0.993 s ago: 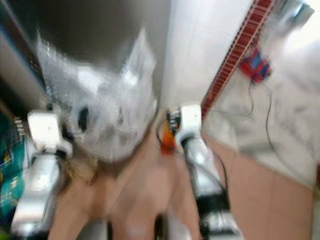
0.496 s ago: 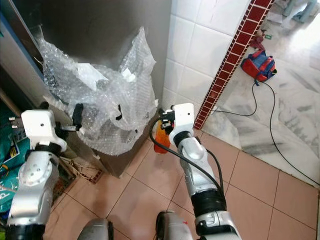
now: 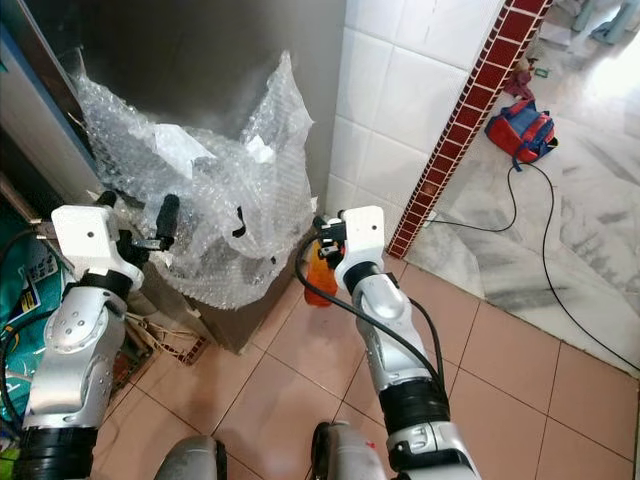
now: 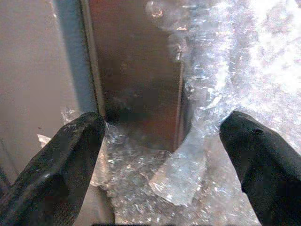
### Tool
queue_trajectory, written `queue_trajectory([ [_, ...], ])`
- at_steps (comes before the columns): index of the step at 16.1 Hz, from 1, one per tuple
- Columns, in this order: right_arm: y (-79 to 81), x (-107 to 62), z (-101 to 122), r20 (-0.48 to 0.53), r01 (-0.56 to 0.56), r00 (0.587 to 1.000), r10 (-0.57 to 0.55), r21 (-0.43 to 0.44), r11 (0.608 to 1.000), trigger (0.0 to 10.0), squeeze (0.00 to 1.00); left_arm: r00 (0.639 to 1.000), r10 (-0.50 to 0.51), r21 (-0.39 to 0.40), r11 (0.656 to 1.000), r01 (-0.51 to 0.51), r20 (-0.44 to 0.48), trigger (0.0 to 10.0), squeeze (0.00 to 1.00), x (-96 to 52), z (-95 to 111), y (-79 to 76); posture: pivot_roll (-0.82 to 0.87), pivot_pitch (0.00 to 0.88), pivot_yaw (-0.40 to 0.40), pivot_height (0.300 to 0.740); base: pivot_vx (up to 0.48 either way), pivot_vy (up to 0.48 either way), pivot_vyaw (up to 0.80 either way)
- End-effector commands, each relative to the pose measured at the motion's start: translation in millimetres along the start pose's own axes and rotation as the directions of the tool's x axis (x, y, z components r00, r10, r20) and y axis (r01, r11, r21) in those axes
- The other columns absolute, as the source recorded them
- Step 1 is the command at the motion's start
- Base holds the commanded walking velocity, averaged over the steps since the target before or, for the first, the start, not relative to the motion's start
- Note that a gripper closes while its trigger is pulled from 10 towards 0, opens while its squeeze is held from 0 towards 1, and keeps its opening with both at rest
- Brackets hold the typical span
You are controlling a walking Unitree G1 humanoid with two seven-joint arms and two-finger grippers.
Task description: Restocking fridge
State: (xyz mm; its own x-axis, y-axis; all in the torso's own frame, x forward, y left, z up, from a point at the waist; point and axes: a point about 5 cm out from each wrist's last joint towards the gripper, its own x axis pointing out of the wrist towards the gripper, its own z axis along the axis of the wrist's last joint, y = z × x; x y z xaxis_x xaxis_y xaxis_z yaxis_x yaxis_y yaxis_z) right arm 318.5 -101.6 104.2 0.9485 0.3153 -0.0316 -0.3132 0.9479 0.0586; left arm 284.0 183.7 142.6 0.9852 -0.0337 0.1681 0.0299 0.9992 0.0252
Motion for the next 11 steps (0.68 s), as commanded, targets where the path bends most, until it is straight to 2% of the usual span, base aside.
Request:
queue_trajectory([
  [1,-1.2,1.3,9,0.033,0.002,0.999,-0.001,-0.021,1.0,10.0,0.0,1.0,0.023,-0.016,1.0,-0.023,0.009,10.0,0.0,0.6,1,2.1,0.11,0.145,-0.057,0.74,0.0,0.0,0.0],
  [6,-3.1,-0.2,7,0.03,0.012,0.999,-0.012,-0.027,1.0,10.0,0.0,1.0,0.024,-0.026,0.999,-0.024,-0.009,10.0,0.0,4.5,-3,3.2,0.1,0.144,-0.056,0.74,0.0,0.0,0.0],
  [9,-3.1,-0.4,7,0.029,0.008,1.0,-0.007,-0.03,1.0,10.0,0.0,0.998,0.048,0.012,0.999,-0.048,0.049,10.0,0.0,7.9,8,12.6,0.1,0.143,-0.059,0.74,0.0,0.0,0.0],
  [11,-3.9,-0.1,7,0.026,0.007,1.0,-0.006,-0.031,0.999,10.0,0.0,0.995,0.073,0.004,0.997,-0.073,0.075,10.0,0.0,10.6,14,18.2,0.1,0.142,-0.062,0.74,0.0,0.0,0.0],
])
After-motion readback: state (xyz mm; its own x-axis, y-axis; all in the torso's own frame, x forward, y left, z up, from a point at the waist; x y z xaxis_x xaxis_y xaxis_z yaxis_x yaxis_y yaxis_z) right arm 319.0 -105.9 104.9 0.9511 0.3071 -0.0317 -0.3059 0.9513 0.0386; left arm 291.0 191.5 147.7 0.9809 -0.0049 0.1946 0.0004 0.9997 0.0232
